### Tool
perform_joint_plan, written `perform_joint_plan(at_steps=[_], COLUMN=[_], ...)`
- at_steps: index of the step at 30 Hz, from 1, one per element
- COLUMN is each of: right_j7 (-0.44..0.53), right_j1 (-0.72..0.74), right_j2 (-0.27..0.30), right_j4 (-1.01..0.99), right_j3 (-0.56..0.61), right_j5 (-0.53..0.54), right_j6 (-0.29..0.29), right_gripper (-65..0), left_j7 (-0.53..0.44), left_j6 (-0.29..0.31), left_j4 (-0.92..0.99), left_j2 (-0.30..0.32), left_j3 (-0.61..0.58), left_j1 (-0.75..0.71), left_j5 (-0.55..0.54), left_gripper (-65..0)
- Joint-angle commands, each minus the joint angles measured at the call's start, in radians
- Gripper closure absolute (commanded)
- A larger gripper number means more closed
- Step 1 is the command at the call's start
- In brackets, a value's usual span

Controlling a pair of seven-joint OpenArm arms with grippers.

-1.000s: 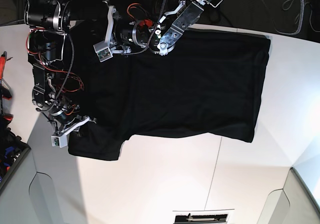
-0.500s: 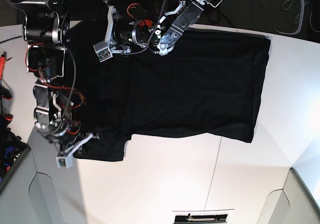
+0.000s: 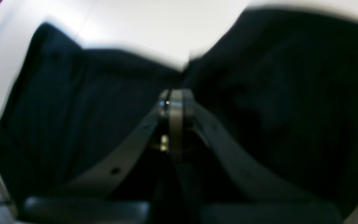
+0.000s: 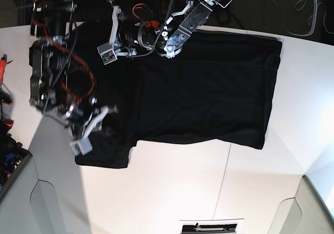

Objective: Layout the t-shirt on the table in an organized manner, then fold the t-shirt properly
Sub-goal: 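Hold the shirt edge with the left gripper while the right gripper adjusts the corner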

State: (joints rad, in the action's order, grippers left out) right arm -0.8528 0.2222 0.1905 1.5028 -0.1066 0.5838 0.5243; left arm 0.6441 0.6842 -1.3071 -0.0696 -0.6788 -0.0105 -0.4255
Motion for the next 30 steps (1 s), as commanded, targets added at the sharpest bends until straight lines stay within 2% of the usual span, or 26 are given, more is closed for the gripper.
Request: perform_joint_plan(at_steps=[1,6,11,15,21,26,30], right_j7=[0.009,-0.015,0.023,0.071,0.117,0.164,0.245], right_j1=[-0.014,-0.18,-0.263,-0.267,-0.263,-0.262,-0.255], right_j2=[0.01,0.036,0.078,0.13,0.214,0.257,0.297], right_j4=[0.063,0.157,0.153,0.147,0.147,0.147,0.137], right_j3=[-0.003,-0.004,-0.004,-0.004,-0.005,-0.005,-0.004], right_j5=[0.021,-0.003,-0.082,-0.136,-0.155,-0.258,-0.335], right_j6=[0.007,0.008,0.007,0.003,-0.006,-0.008,-0.062], right_gripper=[0.0,0.0,0.0,0.0,0.0,0.0,0.0], left_j7=[0.003,0.003,0.003,0.003,0.003,0.004,0.004], left_j6=[0.0,0.0,0.0,0.0,0.0,0.0,0.0], left_j4=[-0.011,-0.011,-0.011,-0.011,-0.011,-0.011,-0.011], left_j2=[-0.013,-0.013,-0.013,-0.013,-0.013,-0.013,-0.013], left_j3=[-0.001,-0.001,-0.002,-0.002,-0.002,-0.002,-0.002], left_j1=[0.01,0.01,0.01,0.01,0.01,0.01,0.009], left_j5=[0.001,0.002,0.001,0.001,0.001,0.001,0.001], left_gripper=[-4.1,-4.1,-4.1,-4.1,-4.1,-4.1,-4.1])
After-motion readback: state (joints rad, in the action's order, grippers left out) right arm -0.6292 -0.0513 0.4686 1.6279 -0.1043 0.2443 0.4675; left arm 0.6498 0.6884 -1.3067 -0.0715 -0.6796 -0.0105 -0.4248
